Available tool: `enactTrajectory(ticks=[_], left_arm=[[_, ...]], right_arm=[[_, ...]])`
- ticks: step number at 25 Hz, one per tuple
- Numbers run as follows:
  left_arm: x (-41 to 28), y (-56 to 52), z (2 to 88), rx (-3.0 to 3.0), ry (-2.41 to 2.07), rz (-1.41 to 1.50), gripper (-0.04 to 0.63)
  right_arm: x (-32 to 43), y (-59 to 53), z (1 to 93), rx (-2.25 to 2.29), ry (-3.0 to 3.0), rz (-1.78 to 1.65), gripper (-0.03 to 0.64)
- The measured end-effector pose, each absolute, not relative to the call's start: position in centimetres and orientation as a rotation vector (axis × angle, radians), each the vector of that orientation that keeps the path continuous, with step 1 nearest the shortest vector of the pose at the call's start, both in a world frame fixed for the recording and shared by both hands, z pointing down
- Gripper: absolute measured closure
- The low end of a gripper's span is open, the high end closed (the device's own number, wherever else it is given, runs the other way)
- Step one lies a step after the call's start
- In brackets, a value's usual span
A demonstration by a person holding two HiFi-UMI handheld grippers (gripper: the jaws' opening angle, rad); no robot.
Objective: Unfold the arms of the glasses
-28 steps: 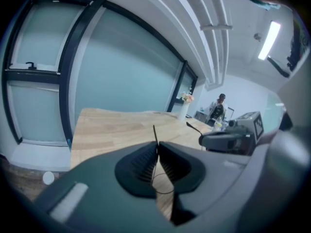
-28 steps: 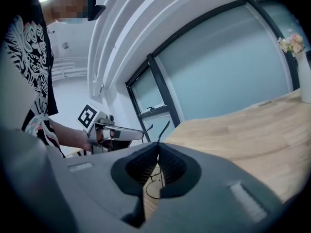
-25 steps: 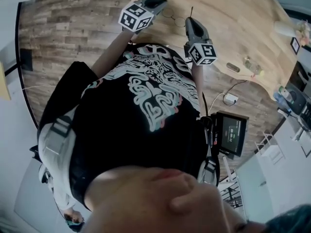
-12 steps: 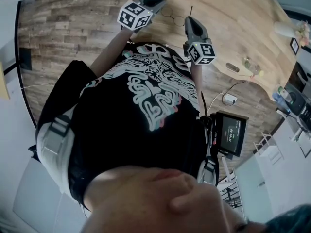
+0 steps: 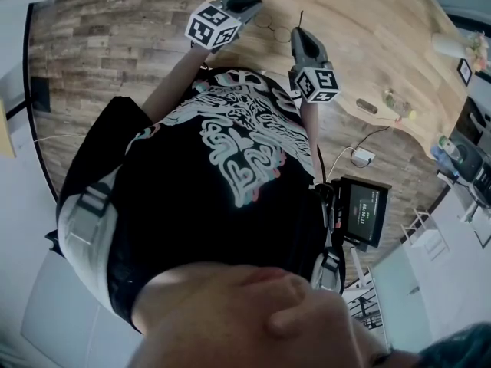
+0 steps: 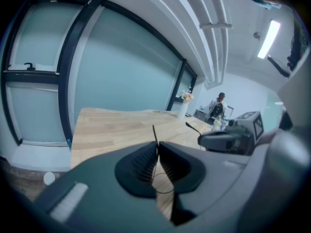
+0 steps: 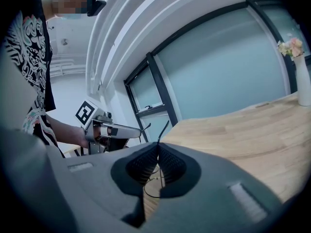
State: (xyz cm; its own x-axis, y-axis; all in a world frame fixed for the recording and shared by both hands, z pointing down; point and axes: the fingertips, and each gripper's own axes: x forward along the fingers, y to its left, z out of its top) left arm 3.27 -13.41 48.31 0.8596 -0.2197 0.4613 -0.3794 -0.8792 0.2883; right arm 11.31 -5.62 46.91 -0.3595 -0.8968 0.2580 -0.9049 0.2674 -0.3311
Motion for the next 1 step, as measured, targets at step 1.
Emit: enactTrajectory(ticks=[1], left_arm=[[3.35,-13.38,48.34,2.662,-0.444,0.598,0.592]], right_arm=[[11.37,-5.58,46.97,1.768,-2.485,0.671,0.614]])
